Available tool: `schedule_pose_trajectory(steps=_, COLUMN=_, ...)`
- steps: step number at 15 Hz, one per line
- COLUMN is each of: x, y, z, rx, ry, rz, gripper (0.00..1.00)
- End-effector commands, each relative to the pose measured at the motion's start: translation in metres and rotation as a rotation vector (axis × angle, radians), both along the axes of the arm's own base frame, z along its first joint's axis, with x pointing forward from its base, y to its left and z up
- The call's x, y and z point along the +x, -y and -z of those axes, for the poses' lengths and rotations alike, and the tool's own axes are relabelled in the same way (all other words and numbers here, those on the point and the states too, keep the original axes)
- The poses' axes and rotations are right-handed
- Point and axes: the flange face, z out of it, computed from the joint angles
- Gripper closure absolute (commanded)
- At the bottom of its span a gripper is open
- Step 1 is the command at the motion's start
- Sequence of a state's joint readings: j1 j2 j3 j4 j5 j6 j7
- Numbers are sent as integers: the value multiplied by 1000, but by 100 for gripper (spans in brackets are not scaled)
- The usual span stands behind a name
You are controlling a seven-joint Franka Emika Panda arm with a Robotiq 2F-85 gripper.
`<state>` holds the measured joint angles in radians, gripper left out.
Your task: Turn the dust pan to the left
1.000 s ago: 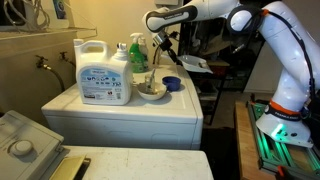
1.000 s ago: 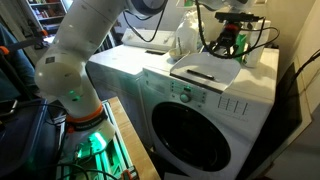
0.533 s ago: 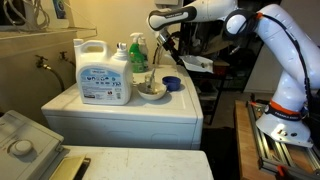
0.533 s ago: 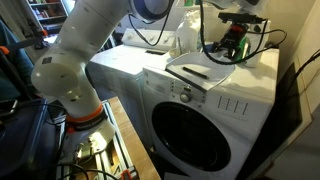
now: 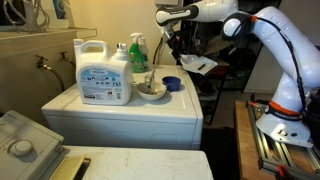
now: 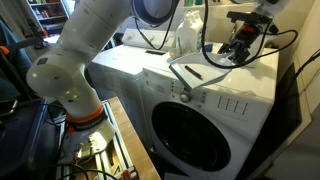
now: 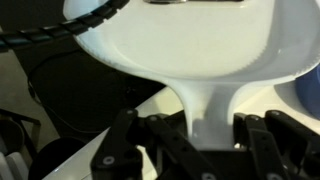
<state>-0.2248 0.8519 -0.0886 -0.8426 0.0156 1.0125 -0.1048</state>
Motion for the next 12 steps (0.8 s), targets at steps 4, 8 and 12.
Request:
schedule_pose_trajectory(steps=4, x=0, y=10, z=3, rx=-7, ry=-6, rz=152, gripper=100)
schedule_pose_trajectory(steps=8, x=0, y=25, z=10, rx=-44, ry=-19, rz=331, gripper=100)
schedule_pose_trajectory(steps=12, x=5, y=49, z=17, rx=-103, ry=5, rz=527, gripper=100)
